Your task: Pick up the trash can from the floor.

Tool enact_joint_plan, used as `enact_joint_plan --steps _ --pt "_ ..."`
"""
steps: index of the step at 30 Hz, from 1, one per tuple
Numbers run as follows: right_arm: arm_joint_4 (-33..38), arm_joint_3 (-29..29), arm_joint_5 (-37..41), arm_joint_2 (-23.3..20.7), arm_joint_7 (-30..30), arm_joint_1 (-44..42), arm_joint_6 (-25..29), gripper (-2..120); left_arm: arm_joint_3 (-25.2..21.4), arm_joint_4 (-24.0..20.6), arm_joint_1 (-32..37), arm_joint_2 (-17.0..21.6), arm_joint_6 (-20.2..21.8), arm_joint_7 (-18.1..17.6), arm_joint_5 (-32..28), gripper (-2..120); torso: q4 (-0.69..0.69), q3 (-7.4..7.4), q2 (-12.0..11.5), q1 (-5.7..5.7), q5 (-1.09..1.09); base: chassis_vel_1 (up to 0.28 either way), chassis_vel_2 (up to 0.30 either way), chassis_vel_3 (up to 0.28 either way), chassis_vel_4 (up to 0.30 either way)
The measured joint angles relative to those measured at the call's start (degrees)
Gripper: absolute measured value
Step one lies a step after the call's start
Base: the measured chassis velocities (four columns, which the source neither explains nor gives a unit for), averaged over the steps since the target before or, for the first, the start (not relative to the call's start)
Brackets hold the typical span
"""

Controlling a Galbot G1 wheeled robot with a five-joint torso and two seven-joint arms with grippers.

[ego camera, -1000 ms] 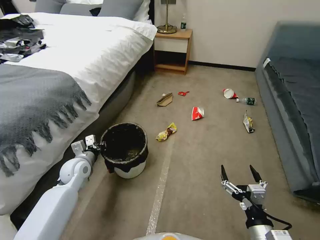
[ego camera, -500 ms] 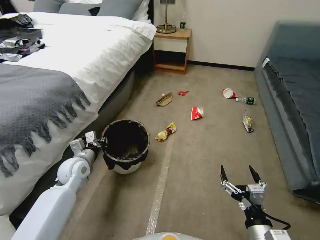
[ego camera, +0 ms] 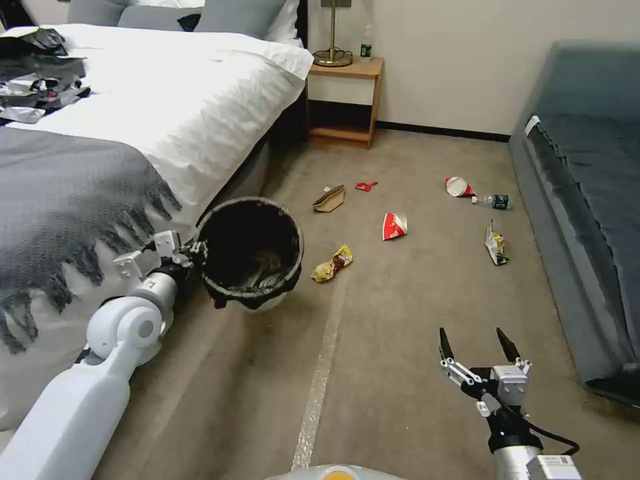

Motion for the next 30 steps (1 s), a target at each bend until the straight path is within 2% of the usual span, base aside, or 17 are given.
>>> enact_joint_plan --steps 13,30 --pt "0.78 0.1 -0.07 0.14 0.03 -0.17 -0.04 100 -1.0 -4.47 -0.55 -0.74 -0.19 0.1 -0.14 6 0.0 0.0 0.0 0.0 0.0 0.0 0.0 0.0 0.0" --pt "1.31 0.08 -0.22 0.54 -0.1 -0.58 0.04 100 -0.99 -5.17 -0.62 -1.65 -0.11 0.14 -0.17 6 -0.01 0.0 0.0 0.0 0.0 0.0 0.0 0.0 0.0"
